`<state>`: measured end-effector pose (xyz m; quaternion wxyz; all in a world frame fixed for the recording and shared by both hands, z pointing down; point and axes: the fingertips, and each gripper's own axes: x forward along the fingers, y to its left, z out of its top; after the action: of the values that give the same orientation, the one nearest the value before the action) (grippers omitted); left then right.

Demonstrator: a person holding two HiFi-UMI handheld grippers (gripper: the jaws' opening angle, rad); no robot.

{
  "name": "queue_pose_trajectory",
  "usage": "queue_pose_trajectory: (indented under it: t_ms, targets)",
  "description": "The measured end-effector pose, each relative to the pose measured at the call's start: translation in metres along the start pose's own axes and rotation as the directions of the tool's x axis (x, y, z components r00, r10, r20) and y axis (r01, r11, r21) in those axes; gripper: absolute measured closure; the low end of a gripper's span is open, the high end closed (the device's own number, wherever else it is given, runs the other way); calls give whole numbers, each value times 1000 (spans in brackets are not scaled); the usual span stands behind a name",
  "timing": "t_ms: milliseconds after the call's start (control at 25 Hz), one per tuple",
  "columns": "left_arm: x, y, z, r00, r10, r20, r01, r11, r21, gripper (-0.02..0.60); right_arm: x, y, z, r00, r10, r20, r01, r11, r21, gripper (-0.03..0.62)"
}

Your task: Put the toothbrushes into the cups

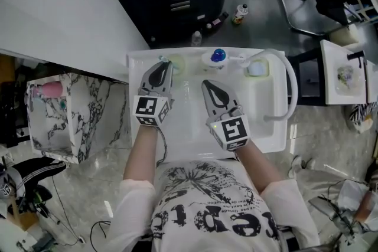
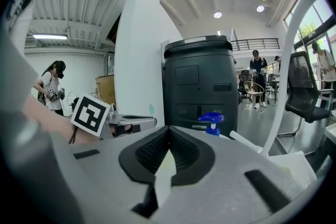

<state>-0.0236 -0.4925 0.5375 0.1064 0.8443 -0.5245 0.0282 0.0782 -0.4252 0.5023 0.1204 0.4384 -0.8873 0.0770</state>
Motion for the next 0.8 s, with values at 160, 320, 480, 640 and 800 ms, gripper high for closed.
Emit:
queue_pose_trajectory:
  t_ms: [160,320,480,640,800]
  targets:
    - [4,3,-12,1000,8,-24,-8,1000,3,556,3,-4,-4,1000,-7,-15,7,1000,14,600]
    - [6,7,-18,999,22,-31,-22,1000,7,555,4,-6,-7,1000,-14,-21,15,1000,19,600]
    - [6,13,-20,998,56,-37,-56,998,1,555,4,-7,-11,999,-19,-32,19,999,25,600]
    - [5,17,-28,995,65,-70,-66,998,-21,551,2,-8,-14,999,-33,-40,34,999,25,600]
    - [8,18,-30,995,30,-95,-39,995,-93,422,0,-10,-13,998,-43,-38,45,997,56,600]
